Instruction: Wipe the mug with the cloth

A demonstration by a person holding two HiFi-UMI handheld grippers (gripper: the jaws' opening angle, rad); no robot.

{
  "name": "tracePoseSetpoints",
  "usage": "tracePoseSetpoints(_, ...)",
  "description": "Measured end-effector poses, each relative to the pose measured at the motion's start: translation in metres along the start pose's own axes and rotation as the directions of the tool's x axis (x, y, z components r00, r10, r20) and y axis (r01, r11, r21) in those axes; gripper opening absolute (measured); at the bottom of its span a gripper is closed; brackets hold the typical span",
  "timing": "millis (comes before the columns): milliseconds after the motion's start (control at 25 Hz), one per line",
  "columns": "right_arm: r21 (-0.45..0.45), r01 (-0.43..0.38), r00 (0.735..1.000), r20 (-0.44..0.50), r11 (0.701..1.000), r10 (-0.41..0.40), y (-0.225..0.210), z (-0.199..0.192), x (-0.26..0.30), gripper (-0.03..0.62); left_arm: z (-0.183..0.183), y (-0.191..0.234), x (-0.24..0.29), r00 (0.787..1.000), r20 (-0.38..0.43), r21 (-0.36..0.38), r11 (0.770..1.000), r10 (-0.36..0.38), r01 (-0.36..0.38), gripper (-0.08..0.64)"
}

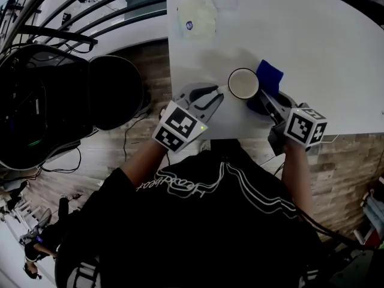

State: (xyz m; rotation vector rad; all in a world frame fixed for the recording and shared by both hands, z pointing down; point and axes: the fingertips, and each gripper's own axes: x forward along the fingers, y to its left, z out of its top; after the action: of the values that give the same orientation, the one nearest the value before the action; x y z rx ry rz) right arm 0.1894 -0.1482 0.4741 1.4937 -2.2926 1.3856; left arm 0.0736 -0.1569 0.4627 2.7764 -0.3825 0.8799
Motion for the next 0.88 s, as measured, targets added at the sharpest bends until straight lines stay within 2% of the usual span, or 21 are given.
tracePoseSetpoints(120,0.011,-0.019,0.999,0.034,1.000,0.018,-0.007,0.012,-0.003,0.064,0.003,0.011,0.010,1.000,-0.001,-0.006,1.000,0.013,-0.013,0.075)
tracePoseSetpoints(280,0.026,-0.070,0.991,0.114,0.997,0.066,0.018,0.013,-0.011,0.064,-0.013,0.020,-0.010,0.999,0.008,-0.009,0.999,0.032,-0.032,0.075)
tracePoseSetpoints(480,0.029,-0.132,0.976,0.180,0.991,0.125,0.027,0.050,-0.017,0.064,-0.002,0.045,-0.006,0.999,0.003,-0.026,0.998,0.052,-0.052,0.075)
tracePoseSetpoints(600,0.013,-0.156,0.970,0.189,0.988,0.151,0.029,0.061,-0.015,0.064,0.001,0.056,-0.002,0.998,0.001,-0.043,0.997,0.061,-0.061,0.075)
tracePoseSetpoints(880,-0.014,-0.198,0.964,0.177,0.980,0.197,0.037,0.058,-0.028,0.064,0.012,0.049,0.004,0.997,0.014,-0.054,0.995,0.079,-0.078,0.075)
